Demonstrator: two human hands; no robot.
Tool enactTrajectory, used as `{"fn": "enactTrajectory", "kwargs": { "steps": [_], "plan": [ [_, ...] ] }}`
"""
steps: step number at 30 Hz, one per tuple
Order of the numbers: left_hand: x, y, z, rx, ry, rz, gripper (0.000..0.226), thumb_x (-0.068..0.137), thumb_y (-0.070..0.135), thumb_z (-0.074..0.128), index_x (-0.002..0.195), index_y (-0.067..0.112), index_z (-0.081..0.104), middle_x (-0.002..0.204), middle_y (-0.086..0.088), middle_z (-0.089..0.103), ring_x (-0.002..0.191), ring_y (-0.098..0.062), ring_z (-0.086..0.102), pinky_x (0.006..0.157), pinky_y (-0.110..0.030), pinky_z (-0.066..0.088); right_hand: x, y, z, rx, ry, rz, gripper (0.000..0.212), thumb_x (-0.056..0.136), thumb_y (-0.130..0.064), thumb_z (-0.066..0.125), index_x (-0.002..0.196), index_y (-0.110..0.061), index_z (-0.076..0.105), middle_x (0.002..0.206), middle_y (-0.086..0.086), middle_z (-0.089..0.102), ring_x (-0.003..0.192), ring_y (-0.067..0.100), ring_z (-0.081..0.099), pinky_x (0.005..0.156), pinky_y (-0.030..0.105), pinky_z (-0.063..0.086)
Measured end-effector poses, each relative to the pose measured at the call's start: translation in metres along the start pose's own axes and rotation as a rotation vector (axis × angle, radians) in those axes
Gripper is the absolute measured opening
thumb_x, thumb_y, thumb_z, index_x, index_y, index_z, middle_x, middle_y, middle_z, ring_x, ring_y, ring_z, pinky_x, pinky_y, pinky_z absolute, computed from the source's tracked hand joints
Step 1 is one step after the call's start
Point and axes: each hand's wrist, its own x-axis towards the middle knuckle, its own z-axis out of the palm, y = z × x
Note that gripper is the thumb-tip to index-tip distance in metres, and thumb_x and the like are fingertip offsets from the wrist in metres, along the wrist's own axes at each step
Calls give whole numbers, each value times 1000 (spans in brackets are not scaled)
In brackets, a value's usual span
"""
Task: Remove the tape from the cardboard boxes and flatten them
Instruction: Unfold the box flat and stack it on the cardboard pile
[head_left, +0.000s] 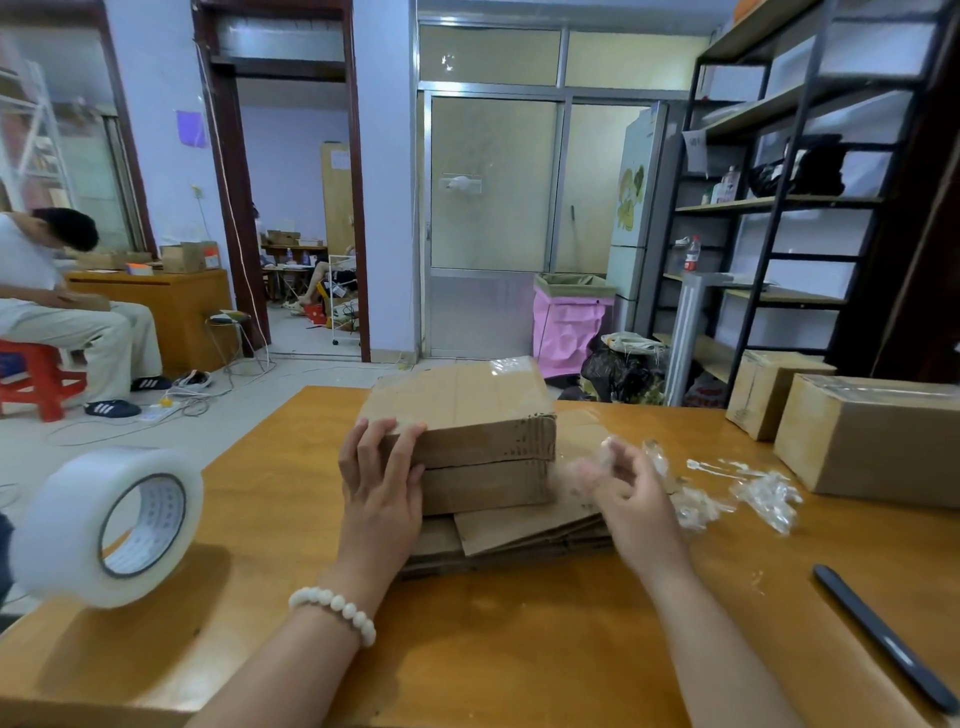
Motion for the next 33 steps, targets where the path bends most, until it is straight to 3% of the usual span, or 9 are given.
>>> {"fn": "enactTrajectory", "kwargs": {
  "steps": [4, 7, 12, 17, 20, 23, 27, 30, 33],
  "plan": [
    [-1, -2, 0, 2, -2, 11, 36, 93, 18, 43, 129, 18, 44, 132, -13, 35, 131, -37, 27, 112, -45, 26, 4, 6, -6, -354, -122, -110, 35, 89, -34, 64, 122, -25, 55, 108, -14, 54, 101, 8, 55, 78, 17, 43],
    [-1, -1, 0, 4, 3, 5, 36, 93, 18, 42, 129, 16, 44, 131, -14, 35, 130, -38, 27, 113, -45, 25, 18, 10, -17, -337, 202, -197, 11, 93, -24, 58, 101, -17, 57, 90, -8, 59, 82, 12, 60, 62, 14, 43],
    [2, 0, -1, 1, 25, 21, 36, 92, 17, 42, 129, 14, 44, 130, -15, 35, 129, -38, 27, 118, -31, 14, 56, 26, -57, -299, 598, -38, 28, 93, -19, 58, 117, -7, 50, 100, 6, 60, 80, 22, 58, 61, 31, 46],
    [2, 1, -1, 1, 28, 21, 37, 92, 16, 42, 128, 14, 44, 130, -15, 35, 129, -39, 27, 117, -32, 14, 70, 64, -62, -574, 283, 167, 28, 96, -8, 49, 122, -8, 59, 121, 12, 55, 91, 23, 55, 72, 27, 45],
    [2, 1, -1, 5, 20, 26, 36, 92, 16, 42, 128, 14, 44, 130, -15, 35, 129, -39, 27, 117, -34, 16, 71, 68, -60, -697, 64, 210, 38, 98, -5, 39, 134, -10, 51, 142, 13, 32, 116, 30, 45, 88, 31, 38],
    [1, 1, -1, 4, 8, 29, 37, 92, 17, 42, 129, 14, 44, 131, -15, 35, 130, -39, 27, 115, -39, 20, 72, 72, -66, -836, -88, 252, 46, 100, -11, 35, 146, -12, 33, 148, 14, 33, 128, 32, 40, 104, 40, 37],
    [2, 3, -1, -15, 4, 36, 37, 91, 16, 42, 128, 14, 44, 130, -14, 36, 129, -38, 27, 112, -44, 25, 66, 79, -70, -595, 117, 296, 58, 102, -21, 36, 152, -13, 9, 145, 15, 41, 132, 32, 40, 105, 47, 38],
    [2, 3, -2, -29, 8, 37, 37, 91, 16, 42, 128, 16, 44, 131, -14, 36, 130, -37, 27, 112, -44, 26, 59, 60, -67, -504, 374, 65, 46, 102, -22, 34, 145, -6, 32, 146, 15, 40, 134, 29, 38, 107, 42, 36],
    [2, 5, -3, -55, 32, 68, 36, 89, 14, 44, 125, 15, 46, 129, -14, 35, 130, -38, 26, 117, -33, 20, 49, 22, -47, -392, 308, -218, 38, 102, -22, 36, 137, -7, 45, 139, 8, 48, 128, 21, 43, 101, 28, 32]
  ]
}}
